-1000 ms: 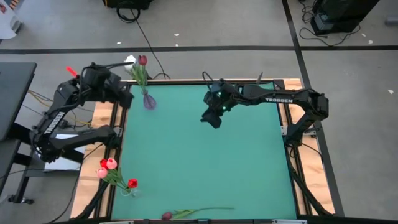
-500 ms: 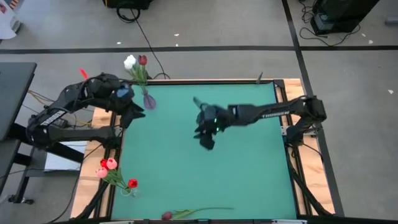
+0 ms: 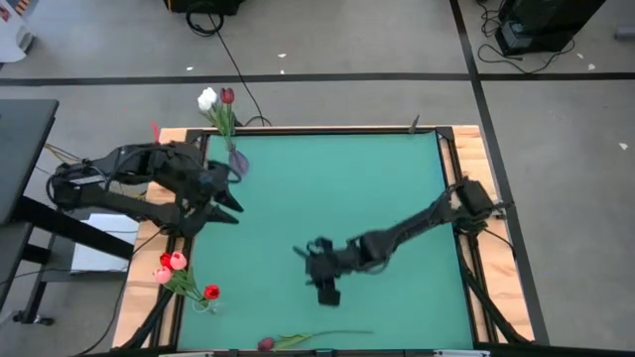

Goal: Sort flowers into vase by color
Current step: Put the dark red flower into the violet vase

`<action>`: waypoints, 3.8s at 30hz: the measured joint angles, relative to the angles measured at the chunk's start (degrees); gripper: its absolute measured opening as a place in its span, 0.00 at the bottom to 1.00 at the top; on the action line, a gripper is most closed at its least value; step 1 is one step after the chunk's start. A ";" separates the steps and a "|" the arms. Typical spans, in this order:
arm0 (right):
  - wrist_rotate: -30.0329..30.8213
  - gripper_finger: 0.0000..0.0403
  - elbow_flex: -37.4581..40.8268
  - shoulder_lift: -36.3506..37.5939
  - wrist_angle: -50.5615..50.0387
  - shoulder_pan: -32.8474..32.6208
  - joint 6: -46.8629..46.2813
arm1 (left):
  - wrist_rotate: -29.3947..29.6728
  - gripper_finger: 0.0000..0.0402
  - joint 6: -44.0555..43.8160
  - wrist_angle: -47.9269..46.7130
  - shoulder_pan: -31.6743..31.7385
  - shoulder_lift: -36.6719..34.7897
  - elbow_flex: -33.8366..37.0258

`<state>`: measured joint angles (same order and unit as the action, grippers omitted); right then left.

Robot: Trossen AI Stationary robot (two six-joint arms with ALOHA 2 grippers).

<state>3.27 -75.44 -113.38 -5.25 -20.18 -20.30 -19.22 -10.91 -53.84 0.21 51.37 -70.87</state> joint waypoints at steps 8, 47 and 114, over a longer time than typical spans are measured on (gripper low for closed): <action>-1.17 0.38 -0.42 -3.93 2.02 -9.15 -1.84 | 5.54 0.40 -0.31 1.83 -6.25 5.44 0.00; 12.83 0.03 -18.99 -18.77 -8.90 -11.41 0.73 | 7.64 0.40 -5.75 2.71 -7.15 13.37 0.04; -33.35 0.18 -18.53 1.42 45.38 34.39 -5.74 | 49.41 0.03 -2.92 22.17 -2.92 7.86 -10.12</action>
<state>-30.08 -93.97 -111.96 40.13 14.21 -26.04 30.19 -13.83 -31.67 -2.71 59.22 -80.99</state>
